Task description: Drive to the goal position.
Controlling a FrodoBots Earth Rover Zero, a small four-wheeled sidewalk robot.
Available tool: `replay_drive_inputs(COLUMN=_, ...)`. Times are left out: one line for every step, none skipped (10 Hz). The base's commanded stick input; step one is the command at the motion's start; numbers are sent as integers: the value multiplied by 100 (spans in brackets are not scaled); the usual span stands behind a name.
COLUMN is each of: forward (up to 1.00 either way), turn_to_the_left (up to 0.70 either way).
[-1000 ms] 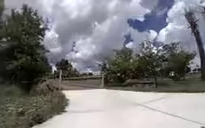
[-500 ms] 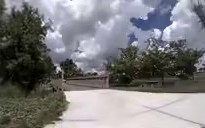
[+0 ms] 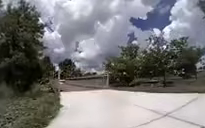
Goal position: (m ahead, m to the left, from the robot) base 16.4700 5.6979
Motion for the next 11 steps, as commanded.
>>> replay_drive_inputs(forward=70, turn_to_the_left=0)
replay_drive_inputs(forward=70, turn_to_the_left=0)
replay_drive_inputs(forward=70, turn_to_the_left=0)
replay_drive_inputs(forward=70, turn_to_the_left=0)
replay_drive_inputs(forward=70, turn_to_the_left=0)
replay_drive_inputs(forward=70, turn_to_the_left=0)
replay_drive_inputs(forward=70, turn_to_the_left=0)
replay_drive_inputs(forward=70, turn_to_the_left=0)
replay_drive_inputs(forward=70, turn_to_the_left=0)
replay_drive_inputs(forward=70, turn_to_the_left=0)
replay_drive_inputs(forward=70, turn_to_the_left=0)
